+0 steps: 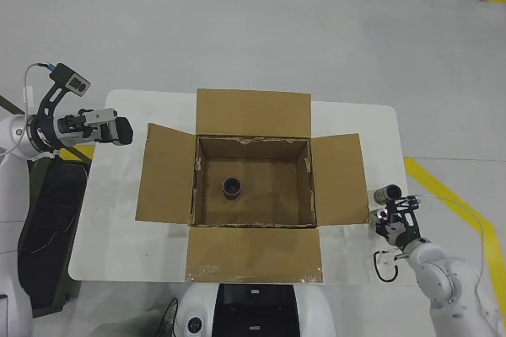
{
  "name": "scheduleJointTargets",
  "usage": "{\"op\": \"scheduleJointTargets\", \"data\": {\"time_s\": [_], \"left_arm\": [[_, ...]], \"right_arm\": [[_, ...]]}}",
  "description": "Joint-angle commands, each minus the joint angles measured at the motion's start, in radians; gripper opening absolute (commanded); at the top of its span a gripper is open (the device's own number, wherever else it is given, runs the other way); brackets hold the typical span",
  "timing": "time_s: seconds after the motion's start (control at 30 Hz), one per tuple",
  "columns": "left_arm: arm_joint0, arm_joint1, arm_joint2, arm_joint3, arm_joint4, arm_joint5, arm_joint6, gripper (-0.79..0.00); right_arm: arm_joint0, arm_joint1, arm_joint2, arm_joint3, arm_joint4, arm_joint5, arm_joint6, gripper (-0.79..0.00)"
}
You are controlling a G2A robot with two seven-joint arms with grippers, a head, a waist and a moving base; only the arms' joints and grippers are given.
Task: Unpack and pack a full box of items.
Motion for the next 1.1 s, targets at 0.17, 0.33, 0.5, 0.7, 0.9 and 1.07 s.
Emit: {"op": "scheduleJointTargets", "data": {"time_s": [0.17, 0.33, 0.5, 0.7, 0.9, 1.07], "left_arm": [[0.000, 0.000, 0.000, 0.000, 0.000, 0.000, 0.000, 0.000], [0.000, 0.000, 0.000, 0.000, 0.000, 0.000, 0.000, 0.000], [0.000, 0.000, 0.000, 0.000, 0.000, 0.000, 0.000, 0.000], [0.000, 0.000, 0.000, 0.000, 0.000, 0.000, 0.000, 0.000], [0.000, 0.000, 0.000, 0.000, 0.000, 0.000, 0.000, 0.000], [0.000, 0.000, 0.000, 0.000, 0.000, 0.000, 0.000, 0.000]], "right_arm": [[-0.053, 0.006, 0.042, -0.091, 0.005, -0.017, 0.011, -0.785], [-0.108, 0.011, 0.090, -0.196, 0.033, -0.034, 0.034, -0.785], [-0.154, 0.015, 0.146, -0.312, 0.089, -0.056, 0.056, -0.785], [-0.174, 0.017, 0.184, -0.416, 0.097, -0.049, 0.060, -0.785], [-0.165, 0.016, 0.189, -0.505, 0.117, -0.025, 0.035, -0.785], [-0.142, 0.017, 0.173, -0.570, 0.105, -0.026, 0.029, -0.785]]}}
